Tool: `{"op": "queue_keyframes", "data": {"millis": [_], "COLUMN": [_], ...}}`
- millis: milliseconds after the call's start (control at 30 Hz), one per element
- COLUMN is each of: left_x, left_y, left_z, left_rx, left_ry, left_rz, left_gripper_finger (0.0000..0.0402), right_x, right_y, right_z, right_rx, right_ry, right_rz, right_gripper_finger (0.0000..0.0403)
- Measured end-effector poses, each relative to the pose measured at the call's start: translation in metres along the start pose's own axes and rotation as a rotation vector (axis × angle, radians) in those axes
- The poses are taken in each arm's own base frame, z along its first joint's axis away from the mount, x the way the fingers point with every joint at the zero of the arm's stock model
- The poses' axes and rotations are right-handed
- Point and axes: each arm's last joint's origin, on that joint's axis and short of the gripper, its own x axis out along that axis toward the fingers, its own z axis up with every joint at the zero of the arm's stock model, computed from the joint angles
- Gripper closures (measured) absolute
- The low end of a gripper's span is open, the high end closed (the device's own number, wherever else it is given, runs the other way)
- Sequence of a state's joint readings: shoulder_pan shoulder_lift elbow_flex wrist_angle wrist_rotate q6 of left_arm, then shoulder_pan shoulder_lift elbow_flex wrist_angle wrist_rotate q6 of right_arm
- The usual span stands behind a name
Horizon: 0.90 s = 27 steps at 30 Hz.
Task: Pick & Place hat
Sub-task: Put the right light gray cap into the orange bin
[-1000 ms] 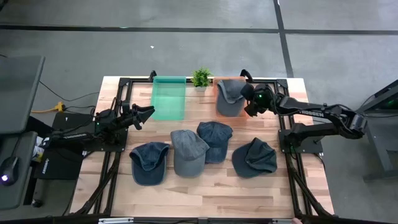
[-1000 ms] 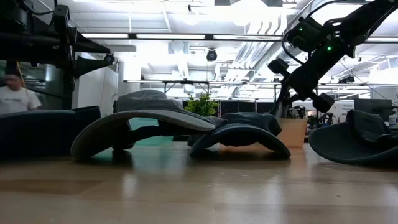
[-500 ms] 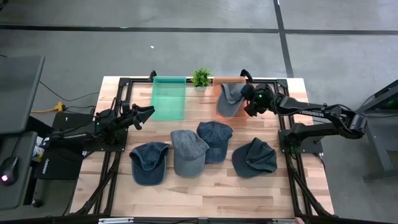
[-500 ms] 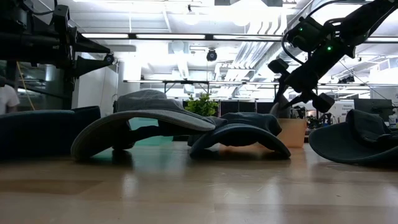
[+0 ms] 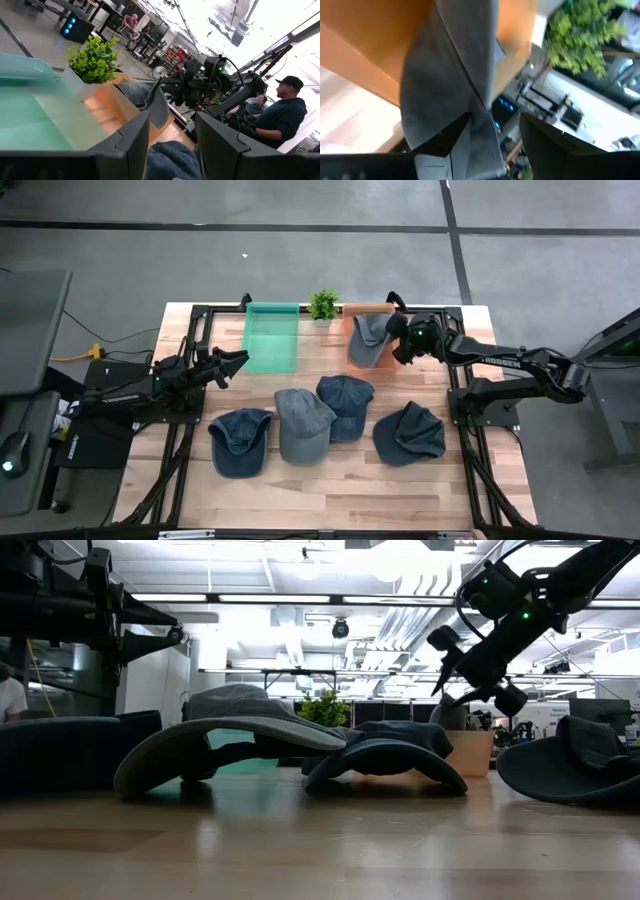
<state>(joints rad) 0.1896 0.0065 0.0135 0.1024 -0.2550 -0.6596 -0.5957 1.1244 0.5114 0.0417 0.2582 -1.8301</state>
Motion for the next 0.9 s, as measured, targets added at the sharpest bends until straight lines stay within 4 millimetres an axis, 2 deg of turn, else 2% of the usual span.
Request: {"op": "queue_keyframes", "data": {"millis": [233, 533, 900], "left_x": [0.000, 0.000, 0.000], "left_y": [0.000, 0.000, 0.000], "left_z": [0.000, 0.000, 0.000], "left_rx": [0.000, 0.000, 0.000], "left_ry": [0.000, 0.000, 0.000], "left_rz": [0.000, 0.000, 0.000], "left_gripper_finger": [0.0243, 0.0243, 0.0243], "right_x": [-0.001, -0.006, -0.018], "right_y": [-0.004, -0.008, 0.005], "right_z": [0.000, 0.014, 0.044], "right_rx": [0.093, 0.219, 0.146], "right_ry": [0.083, 0.121, 0.078], "right_rz": [-0.023, -0.041, 0.094], "right_gripper_finger": [0.0244, 0.0245, 0.0247]}}
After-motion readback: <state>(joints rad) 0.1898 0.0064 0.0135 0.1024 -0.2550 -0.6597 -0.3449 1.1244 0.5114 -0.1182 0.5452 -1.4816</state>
